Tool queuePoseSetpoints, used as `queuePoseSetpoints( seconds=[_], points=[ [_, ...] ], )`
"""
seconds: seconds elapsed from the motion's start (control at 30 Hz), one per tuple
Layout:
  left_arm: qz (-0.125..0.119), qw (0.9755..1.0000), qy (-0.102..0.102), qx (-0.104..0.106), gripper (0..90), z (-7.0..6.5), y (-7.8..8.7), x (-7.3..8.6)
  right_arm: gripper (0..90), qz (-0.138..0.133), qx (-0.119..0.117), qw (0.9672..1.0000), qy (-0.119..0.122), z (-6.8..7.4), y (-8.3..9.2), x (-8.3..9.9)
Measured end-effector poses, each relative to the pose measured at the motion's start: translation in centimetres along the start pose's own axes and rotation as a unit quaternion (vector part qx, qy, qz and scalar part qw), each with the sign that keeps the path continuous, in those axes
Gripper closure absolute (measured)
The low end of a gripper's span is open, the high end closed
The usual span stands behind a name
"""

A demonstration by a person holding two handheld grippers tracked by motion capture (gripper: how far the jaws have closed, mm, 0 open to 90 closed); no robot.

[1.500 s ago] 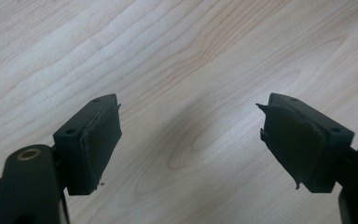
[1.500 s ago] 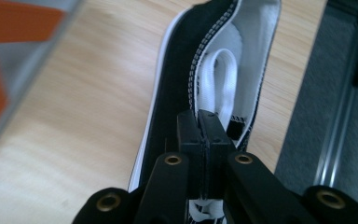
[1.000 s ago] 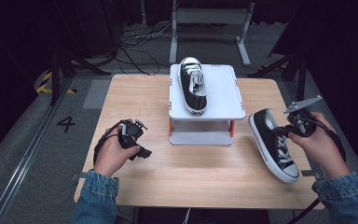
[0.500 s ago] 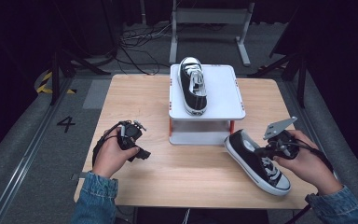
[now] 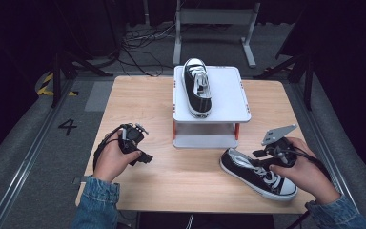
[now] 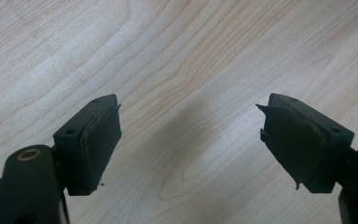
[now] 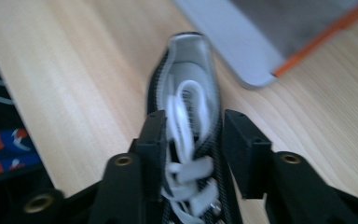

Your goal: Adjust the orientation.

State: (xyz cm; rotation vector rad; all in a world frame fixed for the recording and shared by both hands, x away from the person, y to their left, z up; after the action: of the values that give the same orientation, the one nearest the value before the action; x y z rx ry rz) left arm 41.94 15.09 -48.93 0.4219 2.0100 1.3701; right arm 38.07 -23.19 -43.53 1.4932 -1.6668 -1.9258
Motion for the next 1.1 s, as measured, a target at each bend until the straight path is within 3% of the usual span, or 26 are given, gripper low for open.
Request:
queuePoseSetpoints(
  seconds=[0.17,0.33,0.37,0.43,0.5,0.6,0.7,0.83,0.97,1.0,1.07,1.1],
  points=[
    [0.004,1.0000,-0.004,0.001,19.9,-0.2,-0.2,-0.2,53.1,0.020,0.004,0.9972,-0.073,-1.2,-0.2,1.0],
    [0.008,0.9999,-0.006,0.003,19.9,-0.4,-0.4,-0.3,52.9,0.045,0.006,0.9945,-0.094,-0.5,-2.3,0.5],
    [0.008,0.9999,-0.006,0.004,19.9,-0.4,-0.4,-0.3,54.1,0.064,0.025,0.9927,-0.099,-0.5,-3.3,0.6],
    [0.009,0.9999,-0.008,0.006,19.9,-0.4,-0.4,-0.3,56.8,0.102,0.046,0.9899,-0.086,-0.7,-4.3,1.2],
    [0.007,0.9999,-0.006,0.006,19.9,-0.2,-0.3,-0.1,65.5,0.120,0.011,0.9882,-0.095,-0.3,-4.8,1.6],
    [0.005,1.0000,0.000,0.003,19.9,0.1,-0.2,0.0,82.2,0.139,0.022,0.9858,-0.092,-0.8,-4.2,1.6],
    [0.003,1.0000,-0.002,0.005,19.9,0.1,-0.1,0.0,84.9,0.167,0.026,0.9830,-0.072,-1.2,-3.6,1.5],
    [-0.001,1.0000,0.000,0.005,19.9,0.0,0.0,-0.1,85.9,0.195,0.033,0.9801,-0.011,-2.6,-2.9,1.5],
    [0.004,1.0000,0.002,0.004,20.0,0.1,-0.2,0.0,86.0,0.213,0.096,0.9702,0.065,-5.1,-2.0,0.5],
    [0.004,1.0000,0.002,0.004,20.0,0.1,-0.2,0.0,86.0,0.213,0.096,0.9702,0.065,-5.1,-2.0,0.5],
    [0.004,1.0000,0.001,0.005,20.0,0.0,-0.1,0.0,85.8,0.203,0.123,0.9655,0.107,-6.4,-2.2,-0.1],
    [0.003,1.0000,0.001,0.006,20.0,0.0,-0.1,0.0,85.6,0.191,0.128,0.9662,0.117,-6.9,-2.6,-0.3]
  ],
)
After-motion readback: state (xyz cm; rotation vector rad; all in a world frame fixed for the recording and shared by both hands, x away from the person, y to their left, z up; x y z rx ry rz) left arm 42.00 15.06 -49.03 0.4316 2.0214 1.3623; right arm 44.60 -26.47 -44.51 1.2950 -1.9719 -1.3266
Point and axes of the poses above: each handheld gripper's, and its own axes: y roughly backward along the jaws, x roughly out of its underside, z roughly to its left, the point moved 9 cm from there along -y, roughly forward along the jaws, and after that the axes turned 9 degrees about x, right-handed, at the moved point
